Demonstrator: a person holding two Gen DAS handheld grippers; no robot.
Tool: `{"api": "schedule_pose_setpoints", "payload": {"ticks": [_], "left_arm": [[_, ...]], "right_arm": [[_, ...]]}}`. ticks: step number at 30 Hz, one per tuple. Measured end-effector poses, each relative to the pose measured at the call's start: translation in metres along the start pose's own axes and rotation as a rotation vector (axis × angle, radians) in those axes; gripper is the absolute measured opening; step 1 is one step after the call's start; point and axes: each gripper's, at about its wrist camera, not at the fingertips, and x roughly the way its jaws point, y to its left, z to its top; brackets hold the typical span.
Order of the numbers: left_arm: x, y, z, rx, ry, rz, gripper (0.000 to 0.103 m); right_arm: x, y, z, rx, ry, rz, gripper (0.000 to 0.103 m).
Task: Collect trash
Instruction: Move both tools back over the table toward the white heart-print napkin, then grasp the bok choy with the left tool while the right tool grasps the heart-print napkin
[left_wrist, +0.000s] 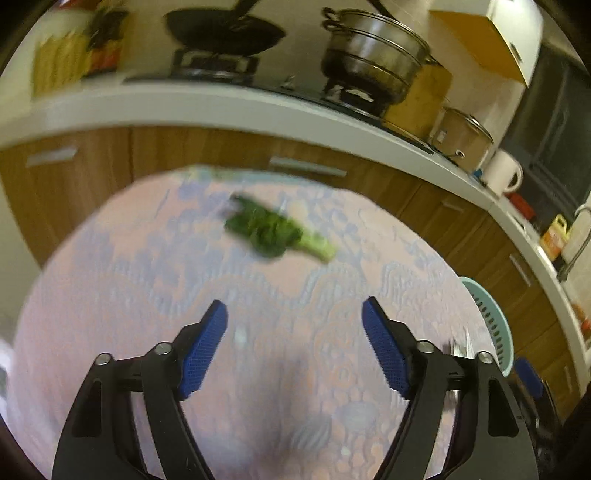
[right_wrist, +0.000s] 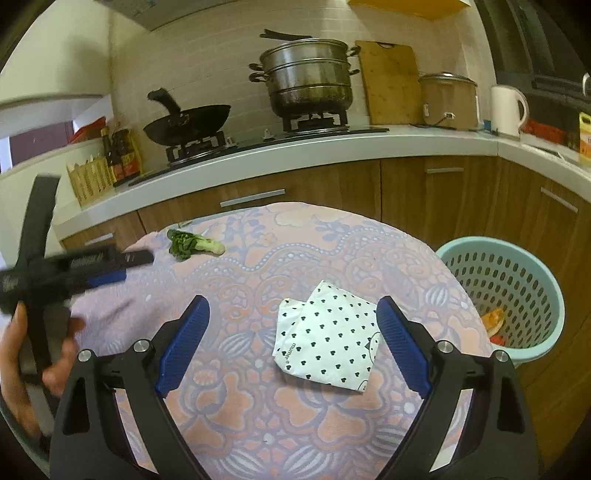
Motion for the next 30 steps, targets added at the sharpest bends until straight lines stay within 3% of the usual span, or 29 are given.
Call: {"api": "schedule_pose_setpoints", "payload": {"ticks": [5,10,12,13,14,19,21,24,29,30], "left_arm": [[0.050,-0.011,0.047,0.025,0.034,0.096,0.084],[0.105,0.004,0.060,-0.039,0.088,0.188,0.081],[0.110,0.008,0.057,-0.047,0.060,0.186,0.078],[0.109,0.007,0.056,-0.039,0.049,0.183,0.069],[0.108,0.005,0.055,-0.028,0.043,0.168,0.051],[0.099,-0.002,0.050,0.002,0.012,0.132,0.041],[0.086,-0.003,0.047,-0.006,-0.029,0.099,0.022],[0.061,-0.003,0.042,-0.041,-0.053,-0.025,0.016],[0.015,-0.014,0.028,-0.016,-0.110,-0.084,0.011],[0.005,-0.015,0.023,-0.021,-0.119,-0.096,0.011]], "right_arm": [[0.000,-0.021,0.007,0.062,0.021,0.016,0.087],[0.002,-0.045,0.016,0.044,0.015,-0.041,0.088],[0.010,-0.053,0.014,0.052,0.035,-0.050,0.088],[0.016,-0.055,0.013,0.071,0.058,-0.037,0.088],[0.018,-0.056,0.014,0.079,0.067,-0.029,0.088],[0.019,-0.047,0.013,0.038,0.059,-0.028,0.088],[0.018,-0.048,0.013,0.040,0.055,-0.024,0.088],[0.022,-0.052,0.014,0.047,0.070,-0.007,0.088],[0.022,-0.051,0.012,0.041,0.078,0.007,0.089],[0.021,-0.050,0.011,0.033,0.078,0.014,0.093]]}}
